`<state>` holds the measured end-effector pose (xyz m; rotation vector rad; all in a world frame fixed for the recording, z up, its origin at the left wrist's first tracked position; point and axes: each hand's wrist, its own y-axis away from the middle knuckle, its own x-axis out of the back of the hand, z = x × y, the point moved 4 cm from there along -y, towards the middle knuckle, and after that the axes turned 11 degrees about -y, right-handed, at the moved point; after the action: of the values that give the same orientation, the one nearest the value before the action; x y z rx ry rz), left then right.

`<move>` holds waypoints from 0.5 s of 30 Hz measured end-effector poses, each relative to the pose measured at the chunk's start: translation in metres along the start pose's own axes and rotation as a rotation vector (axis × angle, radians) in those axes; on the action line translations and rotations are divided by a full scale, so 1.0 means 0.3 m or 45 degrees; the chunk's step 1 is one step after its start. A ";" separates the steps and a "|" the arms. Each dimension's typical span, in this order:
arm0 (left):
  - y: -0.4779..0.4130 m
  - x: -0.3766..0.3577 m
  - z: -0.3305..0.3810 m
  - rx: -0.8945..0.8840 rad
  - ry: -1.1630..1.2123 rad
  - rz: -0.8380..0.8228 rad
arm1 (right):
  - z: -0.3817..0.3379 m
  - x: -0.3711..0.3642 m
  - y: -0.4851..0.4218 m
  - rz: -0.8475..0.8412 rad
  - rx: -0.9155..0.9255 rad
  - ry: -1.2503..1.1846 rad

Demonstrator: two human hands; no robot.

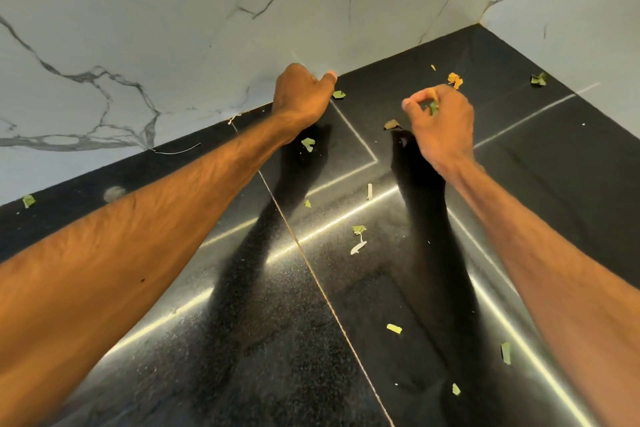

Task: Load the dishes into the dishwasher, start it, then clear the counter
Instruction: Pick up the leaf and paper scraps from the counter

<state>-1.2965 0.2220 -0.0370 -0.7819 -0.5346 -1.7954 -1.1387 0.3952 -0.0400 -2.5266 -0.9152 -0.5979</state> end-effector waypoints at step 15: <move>-0.028 -0.072 0.042 -0.388 -0.486 -0.043 | 0.017 -0.041 0.043 -0.191 0.042 0.237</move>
<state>-1.2963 0.2474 -0.0440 -1.3494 -0.5268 -1.7885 -1.1373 0.3822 -0.0533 -2.3400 -1.0418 -0.8411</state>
